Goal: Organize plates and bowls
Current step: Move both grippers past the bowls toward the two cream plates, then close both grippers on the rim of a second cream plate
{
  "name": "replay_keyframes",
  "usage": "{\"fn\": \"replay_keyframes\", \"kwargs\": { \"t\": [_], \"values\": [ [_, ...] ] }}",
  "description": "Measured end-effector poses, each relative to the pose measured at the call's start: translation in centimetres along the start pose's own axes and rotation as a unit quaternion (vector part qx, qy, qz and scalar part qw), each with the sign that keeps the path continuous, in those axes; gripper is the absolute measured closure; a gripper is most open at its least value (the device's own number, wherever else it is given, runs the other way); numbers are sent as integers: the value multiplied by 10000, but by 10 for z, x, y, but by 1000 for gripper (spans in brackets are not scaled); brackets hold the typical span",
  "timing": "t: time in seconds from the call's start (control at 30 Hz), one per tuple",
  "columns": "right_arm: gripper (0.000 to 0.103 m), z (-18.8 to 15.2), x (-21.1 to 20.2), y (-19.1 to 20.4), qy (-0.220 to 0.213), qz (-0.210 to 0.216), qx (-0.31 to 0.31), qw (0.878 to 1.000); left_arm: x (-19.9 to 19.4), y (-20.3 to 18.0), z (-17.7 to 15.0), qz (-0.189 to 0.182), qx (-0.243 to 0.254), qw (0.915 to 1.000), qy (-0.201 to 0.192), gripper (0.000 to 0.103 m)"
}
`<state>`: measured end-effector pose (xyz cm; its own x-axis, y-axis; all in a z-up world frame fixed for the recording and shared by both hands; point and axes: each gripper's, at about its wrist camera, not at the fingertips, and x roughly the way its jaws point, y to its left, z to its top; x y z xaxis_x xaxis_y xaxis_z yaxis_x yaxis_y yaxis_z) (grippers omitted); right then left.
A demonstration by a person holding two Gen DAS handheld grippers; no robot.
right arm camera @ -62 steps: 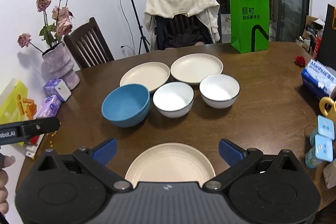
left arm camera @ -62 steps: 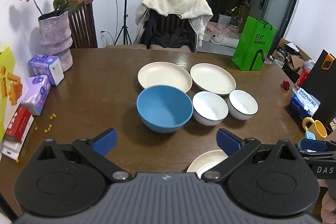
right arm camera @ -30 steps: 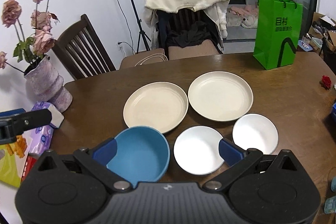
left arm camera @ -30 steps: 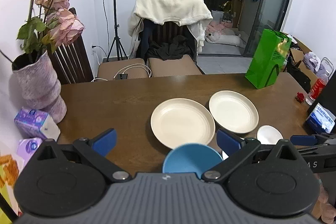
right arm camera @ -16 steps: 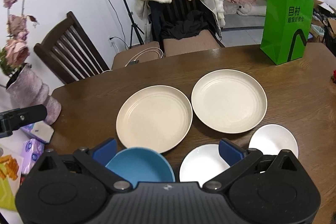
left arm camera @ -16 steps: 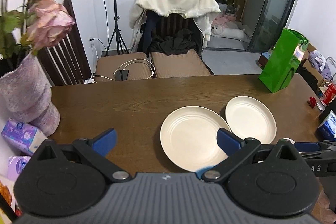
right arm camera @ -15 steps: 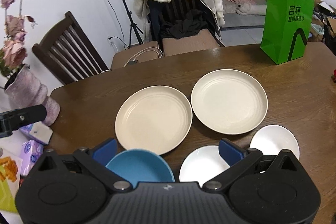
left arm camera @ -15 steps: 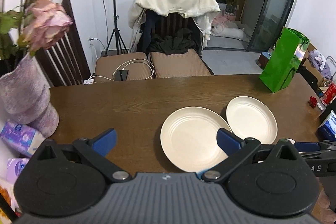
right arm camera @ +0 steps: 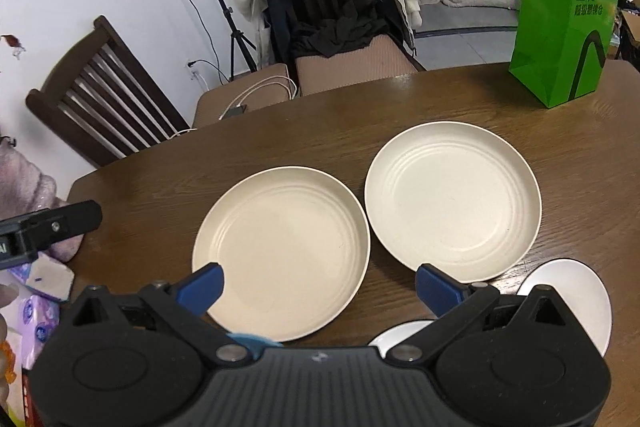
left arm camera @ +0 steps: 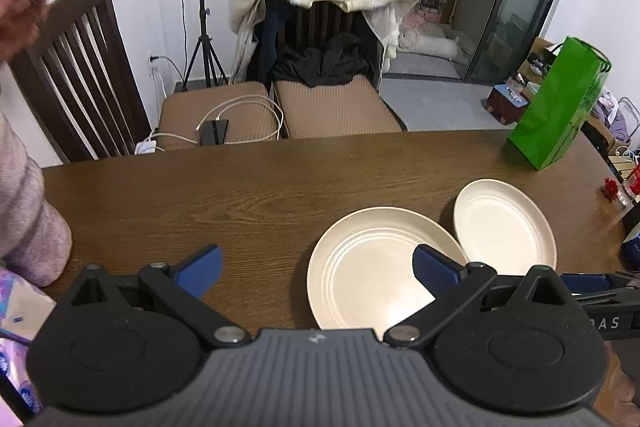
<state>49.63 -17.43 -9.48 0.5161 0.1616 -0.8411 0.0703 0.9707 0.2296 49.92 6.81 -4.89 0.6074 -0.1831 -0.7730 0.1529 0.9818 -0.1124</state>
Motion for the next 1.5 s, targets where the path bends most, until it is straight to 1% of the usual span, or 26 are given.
{"fn": "replay_keyframes", "kwargs": {
  "t": [0.17,0.4,0.53,0.6,0.7,0.83,1.03,1.13,1.23,1.3,1.37,1.4,1.43,1.5],
  "values": [
    [2,2,26,-5,152,-41,85,9998,30,8,-2,-49,-62,9998,155,0],
    [10,0,56,-15,372,-29,294,9989,68,16,-11,-93,-173,9990,400,0],
    [12,-2,69,-17,470,-77,276,9985,85,19,-15,-113,-227,9983,517,0],
    [14,-2,76,-18,507,-81,274,9983,93,20,-18,-130,-258,9979,580,0],
    [20,-3,85,-19,594,-89,296,9978,104,22,-21,-130,-289,9973,662,0],
    [21,-2,97,-23,659,-94,320,9973,117,24,-24,-102,-322,9965,760,0],
    [30,-4,110,-28,767,-92,361,9964,134,25,-31,-86,-353,9954,887,0],
    [33,-4,115,-30,807,-88,397,9959,138,26,-33,-99,-369,9951,912,2],
    [37,-5,118,-32,830,-101,418,9956,141,26,-33,-100,-378,9949,935,11],
    [43,-5,120,-33,844,-93,428,9955,142,26,-34,-149,-392,9944,969,23],
    [47,-8,120,-33,846,-79,440,9954,144,27,-34,-184,-405,9941,993,28],
    [50,-8,121,-33,854,-64,451,9953,144,26,-34,-196,-411,9939,1008,33],
    [50,-9,120,-33,860,-57,462,9952,145,26,-34,-209,-426,9936,1021,35],
    [53,-11,121,-34,872,-49,485,9950,147,27,-35,-268,-475,9928,1065,46]
  ]
}}
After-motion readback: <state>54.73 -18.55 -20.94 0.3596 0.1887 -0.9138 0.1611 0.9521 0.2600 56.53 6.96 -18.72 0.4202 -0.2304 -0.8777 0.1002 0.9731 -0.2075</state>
